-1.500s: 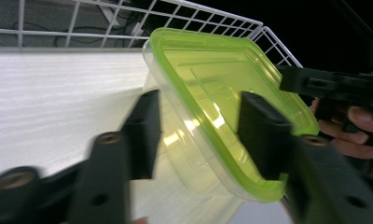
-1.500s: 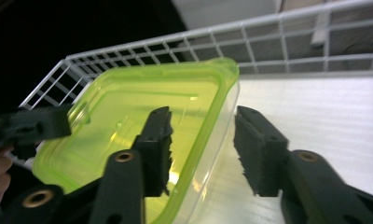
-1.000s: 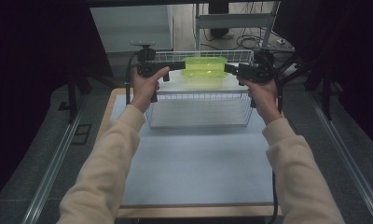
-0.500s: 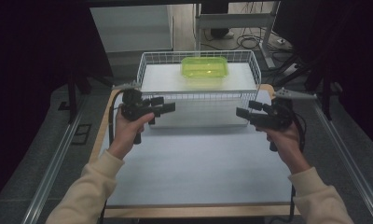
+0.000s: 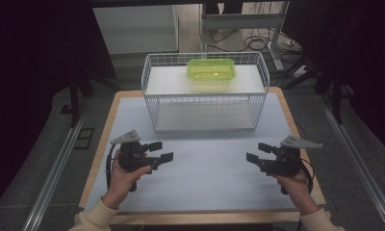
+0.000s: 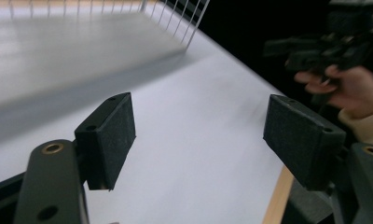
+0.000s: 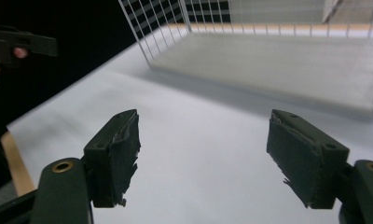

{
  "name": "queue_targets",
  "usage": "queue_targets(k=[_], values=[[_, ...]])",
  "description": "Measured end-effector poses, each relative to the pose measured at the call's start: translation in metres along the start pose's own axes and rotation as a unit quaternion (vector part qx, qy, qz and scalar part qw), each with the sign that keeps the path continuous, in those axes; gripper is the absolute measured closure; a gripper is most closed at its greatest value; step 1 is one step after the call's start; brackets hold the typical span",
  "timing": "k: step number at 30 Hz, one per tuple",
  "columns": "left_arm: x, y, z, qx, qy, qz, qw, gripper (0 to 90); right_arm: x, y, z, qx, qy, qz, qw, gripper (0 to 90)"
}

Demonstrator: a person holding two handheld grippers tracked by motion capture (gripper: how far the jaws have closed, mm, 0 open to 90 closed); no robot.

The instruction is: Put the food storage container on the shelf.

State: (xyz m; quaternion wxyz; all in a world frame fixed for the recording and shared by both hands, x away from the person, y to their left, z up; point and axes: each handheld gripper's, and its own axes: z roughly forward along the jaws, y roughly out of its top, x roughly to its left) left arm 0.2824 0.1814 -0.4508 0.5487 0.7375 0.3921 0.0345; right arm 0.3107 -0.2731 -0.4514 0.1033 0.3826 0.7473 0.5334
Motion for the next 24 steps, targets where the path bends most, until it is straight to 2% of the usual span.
queue_targets(k=[4, 7, 15, 20, 24], values=[[0.002, -0.02, 0.002, 0.007, 0.014, -0.001, 0.9999, 24.6, -0.001, -0.017, 0.002, 0.018, -0.004, 0.005, 0.9998, 25.2], [0.004, -0.028, 0.006, 0.02, 0.019, -0.005, 0.9996, 24.5, 0.001, -0.025, 0.005, 0.026, -0.006, 0.005, 0.9996, 24.8], [0.005, -0.031, 0.011, 0.024, 0.025, -0.005, 0.9994, 24.5, 0.002, -0.028, 0.004, 0.013, -0.02, -0.008, 0.9997, 24.5], [0.009, -0.034, 0.012, 0.025, 0.029, -0.015, 0.9992, 24.6, 0.003, -0.03, 0.003, 0.009, -0.022, -0.017, 0.9996, 24.3], [0.013, -0.037, 0.013, 0.024, 0.036, -0.021, 0.9989, 24.6, 0.006, -0.032, 0.003, 0.01, -0.028, -0.033, 0.999, 21.9]])
